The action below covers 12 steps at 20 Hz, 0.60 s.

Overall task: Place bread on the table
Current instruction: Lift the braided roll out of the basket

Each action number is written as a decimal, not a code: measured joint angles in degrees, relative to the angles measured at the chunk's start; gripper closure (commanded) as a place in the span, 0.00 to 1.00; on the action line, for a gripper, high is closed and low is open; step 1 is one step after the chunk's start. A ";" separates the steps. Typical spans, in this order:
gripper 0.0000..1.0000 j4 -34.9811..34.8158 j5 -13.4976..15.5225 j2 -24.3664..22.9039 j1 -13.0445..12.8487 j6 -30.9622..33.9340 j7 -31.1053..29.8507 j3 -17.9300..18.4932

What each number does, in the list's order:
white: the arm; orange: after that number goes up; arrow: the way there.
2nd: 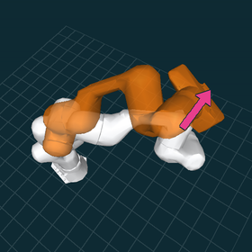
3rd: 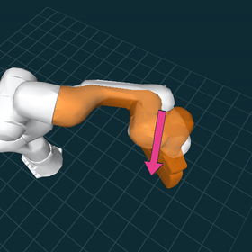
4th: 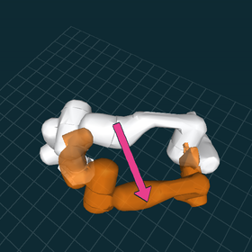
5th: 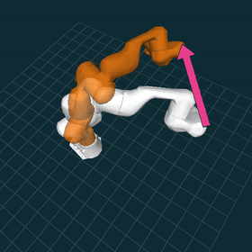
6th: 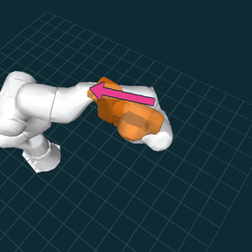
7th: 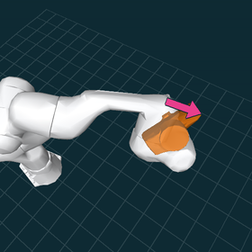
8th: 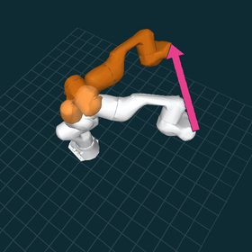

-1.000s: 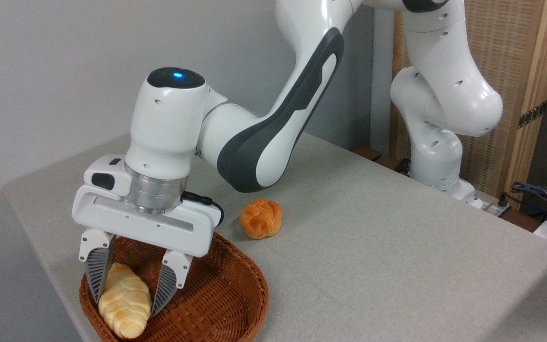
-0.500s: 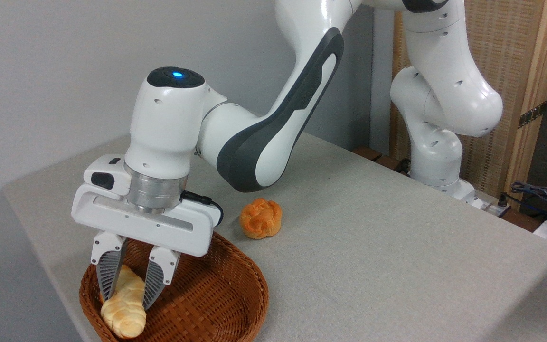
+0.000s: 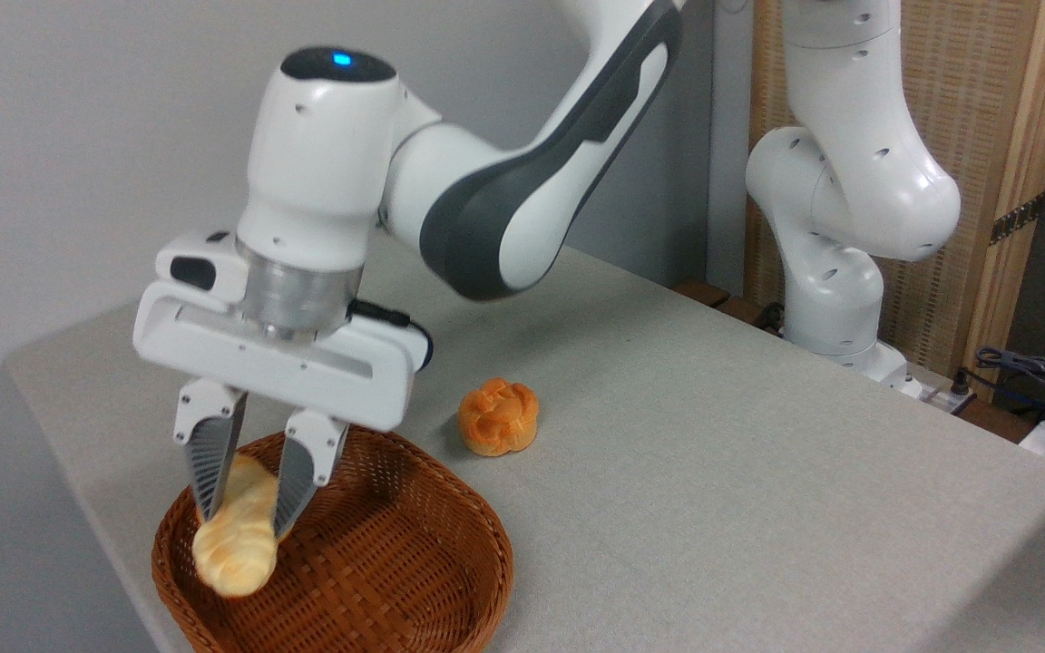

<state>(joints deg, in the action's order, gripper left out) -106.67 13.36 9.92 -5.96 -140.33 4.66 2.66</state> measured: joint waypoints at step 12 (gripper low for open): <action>0.45 -1.54 -0.17 -10.50 0.61 28.39 24.35 5.81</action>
<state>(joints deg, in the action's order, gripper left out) -108.20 13.19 -0.58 -5.35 -111.94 29.01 8.47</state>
